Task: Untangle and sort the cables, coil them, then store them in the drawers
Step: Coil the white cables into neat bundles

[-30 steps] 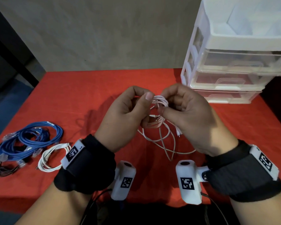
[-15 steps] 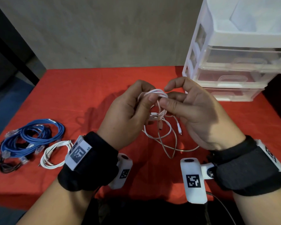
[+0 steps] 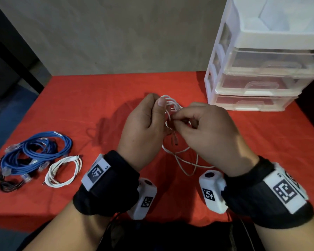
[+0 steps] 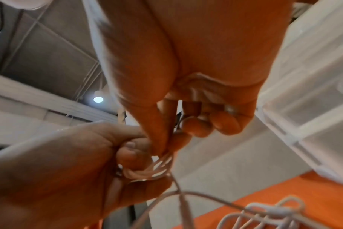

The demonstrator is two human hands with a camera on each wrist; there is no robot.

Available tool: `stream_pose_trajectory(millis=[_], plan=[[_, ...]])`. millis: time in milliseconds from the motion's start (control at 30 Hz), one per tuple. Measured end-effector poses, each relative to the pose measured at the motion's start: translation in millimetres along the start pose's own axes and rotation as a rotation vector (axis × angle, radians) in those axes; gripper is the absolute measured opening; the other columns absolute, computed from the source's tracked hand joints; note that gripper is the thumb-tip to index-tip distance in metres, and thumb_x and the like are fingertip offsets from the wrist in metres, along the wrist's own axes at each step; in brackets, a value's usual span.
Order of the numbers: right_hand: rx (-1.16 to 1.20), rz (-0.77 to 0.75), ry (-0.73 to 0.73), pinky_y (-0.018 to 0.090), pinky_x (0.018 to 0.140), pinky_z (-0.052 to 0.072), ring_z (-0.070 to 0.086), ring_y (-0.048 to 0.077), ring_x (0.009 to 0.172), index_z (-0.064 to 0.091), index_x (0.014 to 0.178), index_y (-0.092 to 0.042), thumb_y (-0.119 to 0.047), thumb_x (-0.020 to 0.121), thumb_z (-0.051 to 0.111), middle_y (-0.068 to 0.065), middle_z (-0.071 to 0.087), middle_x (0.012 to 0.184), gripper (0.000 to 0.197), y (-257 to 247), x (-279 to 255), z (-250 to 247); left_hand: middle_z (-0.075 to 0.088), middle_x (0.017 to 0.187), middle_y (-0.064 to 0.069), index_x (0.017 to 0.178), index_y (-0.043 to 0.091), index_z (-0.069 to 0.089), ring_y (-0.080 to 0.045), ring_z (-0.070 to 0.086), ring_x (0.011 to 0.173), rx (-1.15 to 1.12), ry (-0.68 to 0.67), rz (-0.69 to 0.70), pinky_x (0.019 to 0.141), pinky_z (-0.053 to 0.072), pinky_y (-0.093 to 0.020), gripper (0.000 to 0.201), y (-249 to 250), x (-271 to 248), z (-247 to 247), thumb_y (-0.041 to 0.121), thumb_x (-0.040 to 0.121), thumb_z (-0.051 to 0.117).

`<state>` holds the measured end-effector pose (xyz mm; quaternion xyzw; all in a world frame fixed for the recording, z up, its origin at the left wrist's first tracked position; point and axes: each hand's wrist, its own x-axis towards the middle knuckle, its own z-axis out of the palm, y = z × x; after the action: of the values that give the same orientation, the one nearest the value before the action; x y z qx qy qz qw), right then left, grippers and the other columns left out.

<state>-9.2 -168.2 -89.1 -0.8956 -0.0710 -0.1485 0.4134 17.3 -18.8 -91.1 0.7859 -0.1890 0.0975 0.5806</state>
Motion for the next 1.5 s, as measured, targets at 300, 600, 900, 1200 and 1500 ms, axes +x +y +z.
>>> stream_pose_trajectory(millis=[300,600,900,1200,1500], plan=[[0.663,0.218,-0.024,0.021,0.06,0.045,0.06,0.009,0.069,0.07,0.091,-0.015,-0.017,0.096,0.068,0.004,0.066,0.077,0.006,-5.5,2.4,-17.6,0.052,0.061,0.006,0.096,0.011,0.058,-0.01,0.05,0.056,0.218,-0.057,0.119,0.055,0.038,-0.022,0.026,-0.1,3.8,-11.8,0.029,0.108,0.043],[0.394,0.139,-0.125,0.026,0.054,0.047,0.056,0.012,0.055,0.064,0.091,-0.013,-0.015,0.102,0.058,0.0,0.065,0.071,0.013,-10.2,-0.9,-22.1,0.049,0.062,0.007,0.085,0.018,0.052,-0.011,0.046,0.056,0.225,-0.061,0.088,0.056,0.041,-0.031,0.028,-5.0,5.5,-17.2,0.034,0.107,0.043],[0.224,0.042,0.073,0.016,0.067,0.044,0.064,0.006,0.071,0.071,0.093,-0.021,-0.016,0.094,0.071,-0.002,0.067,0.086,0.005,4.9,6.4,-22.2,0.034,0.06,0.0,0.092,-0.014,0.042,-0.011,0.033,0.05,-0.38,-0.093,-0.143,0.047,0.036,-0.02,0.039,14.8,3.0,-7.5,0.02,0.11,0.034],[0.821,0.172,0.048,0.038,0.079,0.058,0.071,0.025,0.085,0.07,0.103,-0.01,-0.011,0.087,0.076,0.014,0.075,0.091,0.017,-10.9,3.2,-16.6,0.054,0.067,0.011,0.091,0.006,0.05,-0.006,0.049,0.058,-0.346,-0.007,-0.118,0.055,0.047,-0.03,0.03,17.1,-4.4,6.7,0.019,0.11,0.033],[0.664,0.139,-0.075,0.04,0.08,0.053,0.065,0.026,0.077,0.065,0.108,-0.009,-0.015,0.095,0.066,0.019,0.072,0.089,0.014,-15.3,0.3,-15.9,0.054,0.067,0.01,0.087,0.013,0.053,-0.009,0.049,0.061,-0.243,0.061,-0.116,0.057,0.044,-0.028,0.031,10.2,-2.6,2.4,0.025,0.11,0.037]])
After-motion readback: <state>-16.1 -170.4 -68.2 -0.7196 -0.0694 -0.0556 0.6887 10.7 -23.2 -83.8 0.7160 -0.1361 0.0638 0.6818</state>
